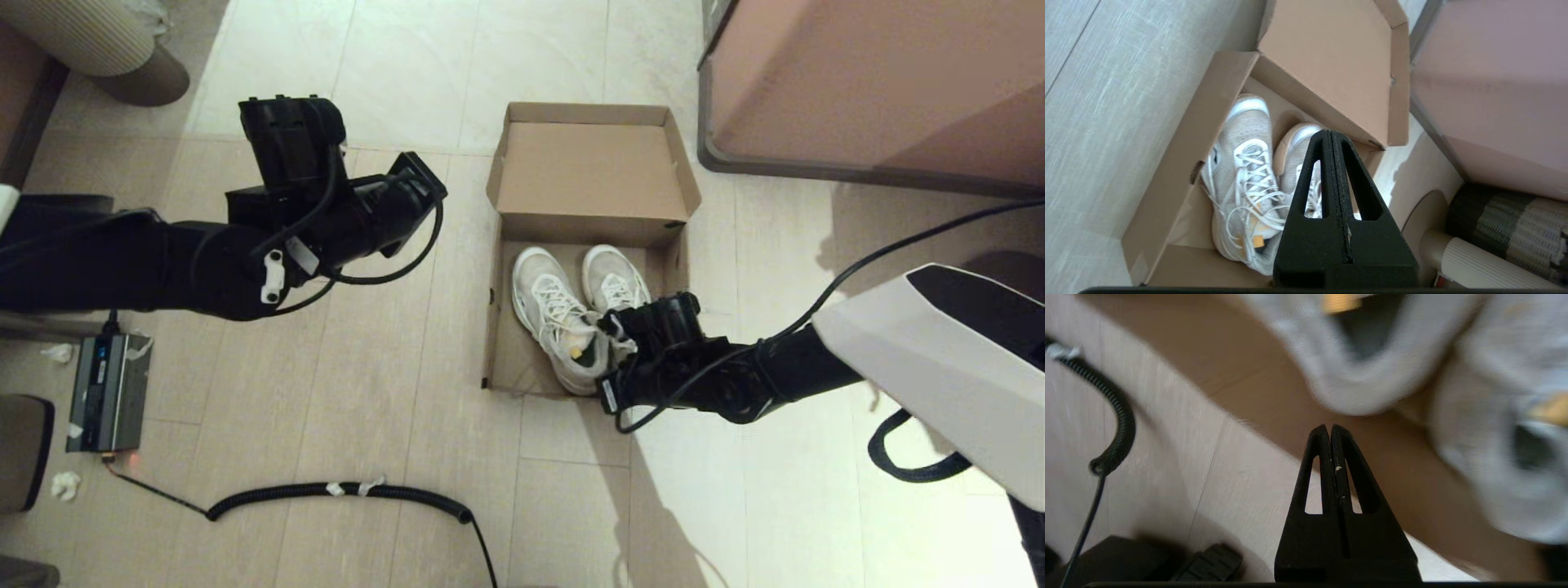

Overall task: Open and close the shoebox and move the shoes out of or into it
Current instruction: Put the shoes out of the shoe box

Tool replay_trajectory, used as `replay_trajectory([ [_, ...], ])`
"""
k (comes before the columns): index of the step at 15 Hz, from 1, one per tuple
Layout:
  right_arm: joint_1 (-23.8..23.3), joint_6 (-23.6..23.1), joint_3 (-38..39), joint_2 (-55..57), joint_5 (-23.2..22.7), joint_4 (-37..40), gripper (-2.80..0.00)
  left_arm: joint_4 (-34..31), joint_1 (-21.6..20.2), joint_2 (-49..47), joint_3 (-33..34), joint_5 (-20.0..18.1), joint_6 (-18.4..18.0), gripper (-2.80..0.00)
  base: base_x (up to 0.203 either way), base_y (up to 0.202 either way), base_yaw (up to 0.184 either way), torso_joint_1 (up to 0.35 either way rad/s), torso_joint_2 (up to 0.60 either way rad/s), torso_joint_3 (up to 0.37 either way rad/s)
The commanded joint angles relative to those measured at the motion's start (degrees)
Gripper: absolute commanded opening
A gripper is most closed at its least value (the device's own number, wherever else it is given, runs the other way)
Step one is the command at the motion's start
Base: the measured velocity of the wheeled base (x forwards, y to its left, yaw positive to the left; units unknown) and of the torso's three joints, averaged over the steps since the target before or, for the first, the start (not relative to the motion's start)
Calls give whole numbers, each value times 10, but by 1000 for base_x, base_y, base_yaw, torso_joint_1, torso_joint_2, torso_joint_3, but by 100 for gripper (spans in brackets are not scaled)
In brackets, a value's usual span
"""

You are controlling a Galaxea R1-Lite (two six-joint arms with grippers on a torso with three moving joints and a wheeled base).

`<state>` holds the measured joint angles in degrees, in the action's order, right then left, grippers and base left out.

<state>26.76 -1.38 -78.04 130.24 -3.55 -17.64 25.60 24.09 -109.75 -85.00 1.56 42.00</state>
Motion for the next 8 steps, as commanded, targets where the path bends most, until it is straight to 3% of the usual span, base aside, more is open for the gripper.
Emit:
replay_trajectory([
  [1,12,-2,-9,23,0,0,-280,1,0,3,0,0,4,-280,0,0,0,0,0,0],
  [8,44,-5,-4,28,11,68,-280,4,0,7,5,1,16,-280,0,0,0,0,0,0],
])
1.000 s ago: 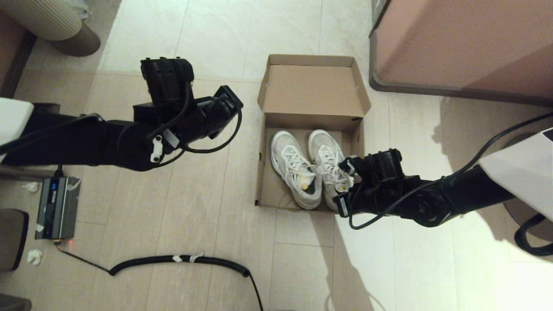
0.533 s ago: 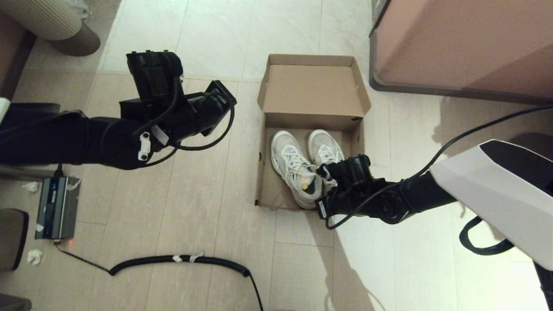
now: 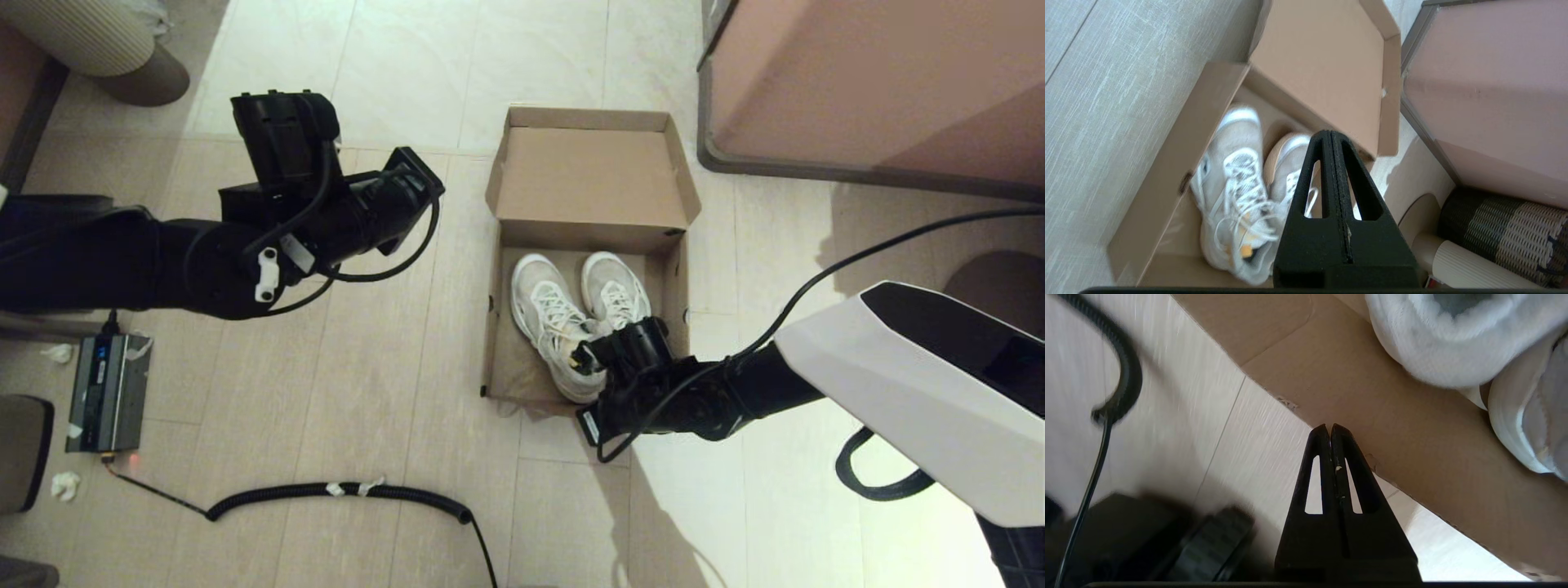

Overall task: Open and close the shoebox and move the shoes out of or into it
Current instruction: Put the shoes out of the shoe box

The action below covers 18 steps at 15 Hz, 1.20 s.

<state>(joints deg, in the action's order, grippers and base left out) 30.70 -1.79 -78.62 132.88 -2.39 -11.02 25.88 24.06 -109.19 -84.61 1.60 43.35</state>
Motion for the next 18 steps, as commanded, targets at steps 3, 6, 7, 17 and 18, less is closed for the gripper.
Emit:
replay_trajectory([
  [3,14,-1,18,-4,11,6,-280,2,-1,7,12,0,2,-280,0,0,0,0,0,0],
  [6,25,0,67,-32,11,3,-280,8,-4,11,16,-1,2,-280,0,0,0,0,0,0],
  [7,26,2,78,-49,11,2,-280,10,-4,10,16,-1,2,-280,0,0,0,0,0,0],
  [17,-31,158,85,-162,136,1,-280,10,-5,10,84,18,-5,-280,0,0,0,0,0,0],
  [18,-38,149,82,-149,132,-2,0,10,-5,7,84,18,-6,-280,0,0,0,0,0,0],
])
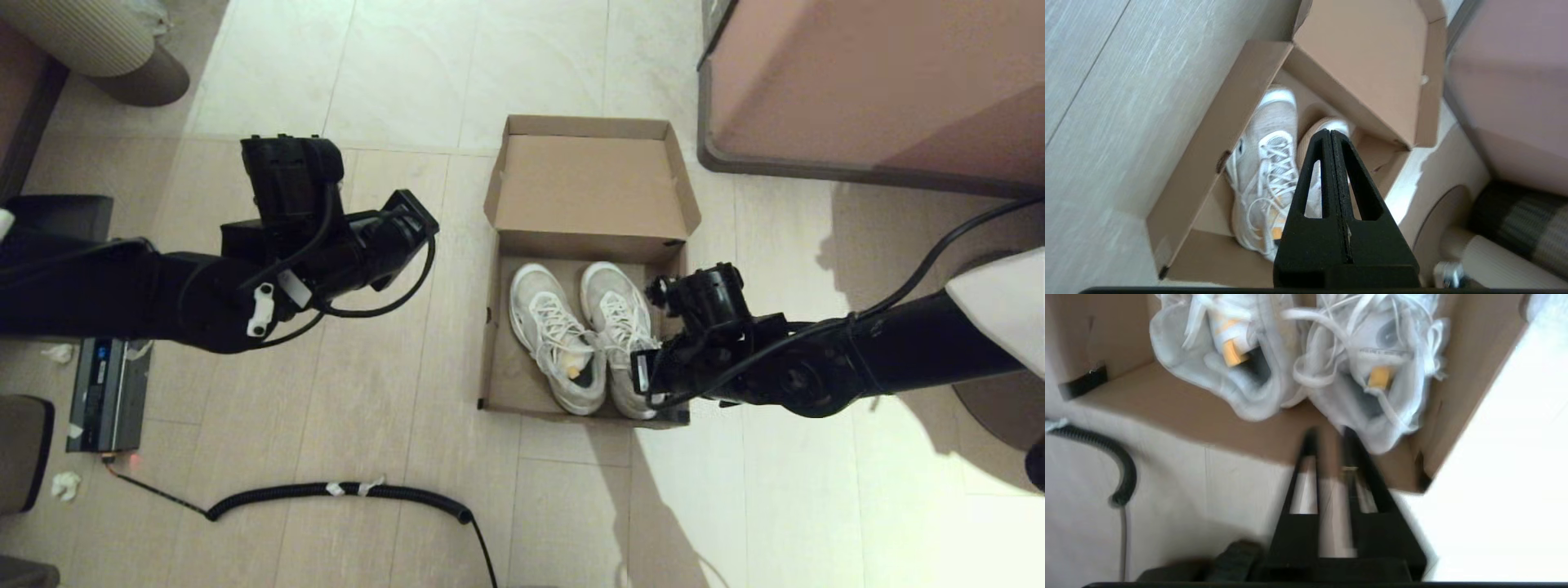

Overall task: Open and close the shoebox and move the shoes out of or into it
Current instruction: Put the shoes out of the shoe box

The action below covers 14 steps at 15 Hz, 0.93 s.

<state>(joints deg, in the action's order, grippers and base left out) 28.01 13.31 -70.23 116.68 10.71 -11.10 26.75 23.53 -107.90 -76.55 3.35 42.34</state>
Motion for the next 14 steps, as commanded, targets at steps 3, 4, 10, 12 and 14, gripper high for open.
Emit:
replay_trajectory([
  [3,-14,-7,-30,66,-6,-34,0,3,-1,-28,1,2,-20,-280,0,0,0,0,0,0],
  [4,-15,-8,-44,87,-5,-50,0,7,-1,-36,-1,2,-21,-280,0,0,0,0,0,0],
  [10,-15,-6,-138,193,-2,-83,0,10,-1,-51,-1,3,-25,-280,0,0,0,0,0,0],
  [12,-13,-12,-168,225,20,-83,0,14,-1,-50,0,3,-25,-280,0,0,0,0,0,0],
  [14,-9,-47,-192,256,68,-85,0,26,-1,-46,3,3,-26,-280,0,0,0,0,0,0],
])
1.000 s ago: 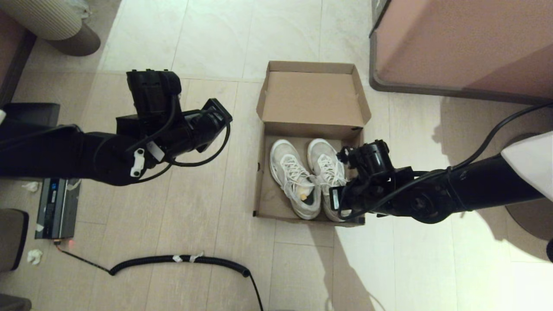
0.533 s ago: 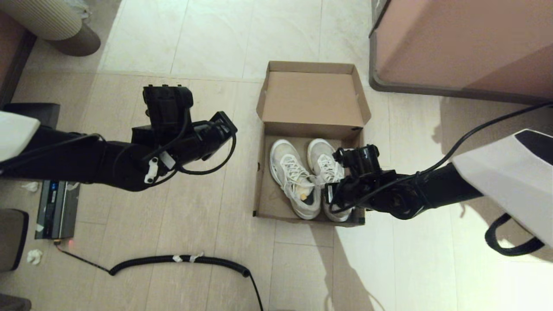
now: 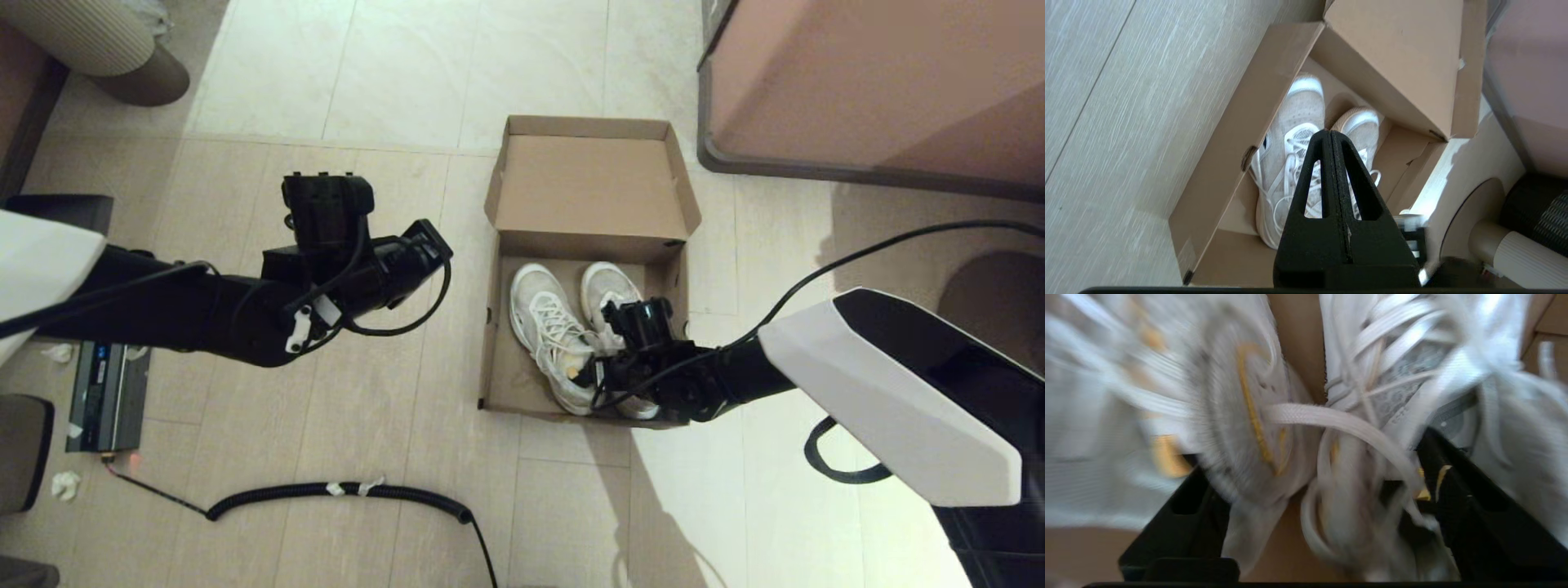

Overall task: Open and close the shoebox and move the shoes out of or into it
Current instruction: Put the shoes out of the shoe box

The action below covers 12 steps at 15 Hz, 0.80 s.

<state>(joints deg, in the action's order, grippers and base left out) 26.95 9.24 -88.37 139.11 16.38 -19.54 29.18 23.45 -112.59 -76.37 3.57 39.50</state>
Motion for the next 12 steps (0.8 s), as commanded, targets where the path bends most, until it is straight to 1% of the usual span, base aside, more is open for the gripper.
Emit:
replay_trajectory([
  [1,2,-11,-14,37,17,-11,-280,4,0,2,2,1,2,-280,0,0,0,0,0,0],
  [3,5,-12,-13,37,17,-41,-280,5,-1,5,4,1,3,-280,0,0,0,0,0,0],
  [7,13,-7,-11,13,22,-45,-280,6,-1,15,5,1,3,-280,0,0,0,0,0,0],
  [8,15,0,-3,-9,21,-45,-280,5,-1,21,6,1,3,-280,0,0,0,0,0,0],
  [10,20,29,18,-66,13,-34,-280,6,-12,36,11,1,3,-280,0,0,0,0,0,0],
  [12,25,47,32,-127,5,3,-280,6,-23,52,14,2,5,-280,0,0,0,0,0,0],
])
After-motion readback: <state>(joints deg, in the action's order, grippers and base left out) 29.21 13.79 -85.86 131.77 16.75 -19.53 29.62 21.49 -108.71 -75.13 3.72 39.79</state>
